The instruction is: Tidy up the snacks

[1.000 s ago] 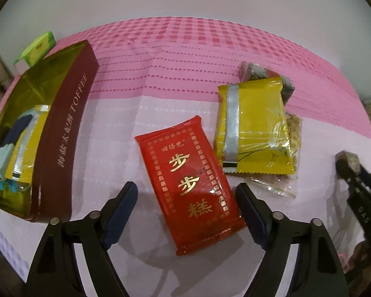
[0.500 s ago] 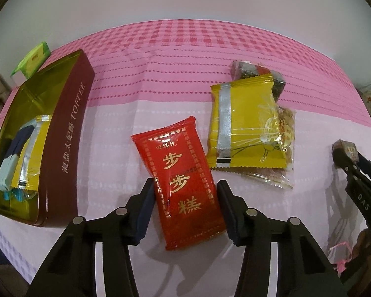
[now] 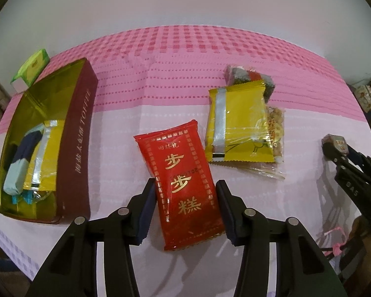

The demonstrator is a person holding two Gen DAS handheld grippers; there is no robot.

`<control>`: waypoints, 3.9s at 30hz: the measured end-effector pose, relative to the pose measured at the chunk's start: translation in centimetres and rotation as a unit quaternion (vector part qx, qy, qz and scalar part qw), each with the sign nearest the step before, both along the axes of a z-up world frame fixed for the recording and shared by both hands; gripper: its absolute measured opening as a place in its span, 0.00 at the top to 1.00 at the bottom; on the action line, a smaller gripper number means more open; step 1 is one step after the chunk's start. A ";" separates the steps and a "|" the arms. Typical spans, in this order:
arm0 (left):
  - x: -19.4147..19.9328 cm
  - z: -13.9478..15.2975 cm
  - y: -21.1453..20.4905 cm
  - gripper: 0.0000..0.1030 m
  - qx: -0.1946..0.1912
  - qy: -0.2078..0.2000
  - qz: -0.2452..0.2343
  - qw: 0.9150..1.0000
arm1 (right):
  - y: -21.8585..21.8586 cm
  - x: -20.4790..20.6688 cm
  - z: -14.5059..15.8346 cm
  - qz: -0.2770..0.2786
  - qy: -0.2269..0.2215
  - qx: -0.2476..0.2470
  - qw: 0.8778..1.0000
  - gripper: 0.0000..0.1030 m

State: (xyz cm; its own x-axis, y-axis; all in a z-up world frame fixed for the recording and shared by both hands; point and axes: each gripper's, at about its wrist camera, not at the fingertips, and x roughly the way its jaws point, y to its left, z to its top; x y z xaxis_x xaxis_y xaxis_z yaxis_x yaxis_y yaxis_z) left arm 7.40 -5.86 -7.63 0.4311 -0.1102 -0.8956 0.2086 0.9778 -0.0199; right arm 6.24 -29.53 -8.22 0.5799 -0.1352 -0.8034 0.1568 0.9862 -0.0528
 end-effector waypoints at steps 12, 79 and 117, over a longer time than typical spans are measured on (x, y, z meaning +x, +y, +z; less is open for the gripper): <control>-0.6 4.2 1.7 0.53 0.011 -0.049 -0.023 0.998 | 0.0 0.0 0.0 -0.002 0.001 0.000 1.000 0.53; -0.4 5.8 21.0 0.26 0.082 -0.096 0.052 0.991 | 0.7 0.4 0.3 -0.020 0.016 -0.004 1.000 0.57; -3.7 6.0 32.8 0.19 0.047 -0.104 0.215 0.970 | 35.3 4.2 6.1 0.280 0.021 0.036 0.959 0.57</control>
State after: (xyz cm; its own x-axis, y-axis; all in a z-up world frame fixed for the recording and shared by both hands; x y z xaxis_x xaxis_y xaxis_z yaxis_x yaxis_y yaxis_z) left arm 3.72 26.93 -1.67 0.5918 0.1973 -0.7816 -0.2287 0.9708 0.0719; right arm 10.40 5.75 -2.10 0.5128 0.2453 -0.8227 -0.3991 0.9166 0.0245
